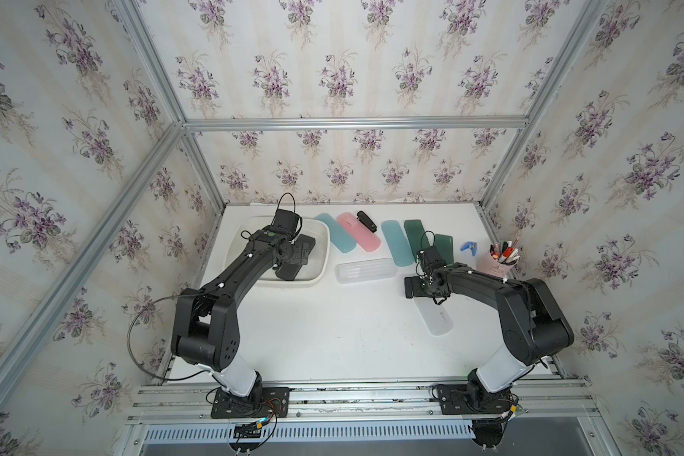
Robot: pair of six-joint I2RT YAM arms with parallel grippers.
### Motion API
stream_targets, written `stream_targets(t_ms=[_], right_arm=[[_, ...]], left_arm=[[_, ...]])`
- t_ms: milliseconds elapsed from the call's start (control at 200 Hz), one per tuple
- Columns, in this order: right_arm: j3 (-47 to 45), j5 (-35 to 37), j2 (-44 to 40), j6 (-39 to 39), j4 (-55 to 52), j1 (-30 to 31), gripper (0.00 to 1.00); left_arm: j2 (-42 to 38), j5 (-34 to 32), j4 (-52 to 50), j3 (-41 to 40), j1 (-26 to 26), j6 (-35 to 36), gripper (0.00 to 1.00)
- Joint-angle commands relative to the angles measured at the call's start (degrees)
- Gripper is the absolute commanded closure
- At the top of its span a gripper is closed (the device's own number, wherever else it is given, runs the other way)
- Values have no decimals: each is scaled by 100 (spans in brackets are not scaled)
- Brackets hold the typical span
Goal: Put the pencil case into the storage box
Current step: Adjust the pencil case in the storage box.
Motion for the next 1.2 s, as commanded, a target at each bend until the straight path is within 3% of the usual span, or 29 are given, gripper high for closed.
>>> stream_targets(t_ms=[0,185,390,1194], right_arm=[[-130,-13,66,-70,-257,-7,2],[-199,-155,108,8,-158,-15,3],[-252,-284,76,80,-97,-14,6],[-612,-602,-488,405,58,-107,12]], left_arm=[[539,-374,-390,455,296,-18,1],[1557,-1008,-653,1081,634,57,1],[1946,-1337,-526,1051,750,100,1],[2102,-480,-484,1256,170,-66,1]])
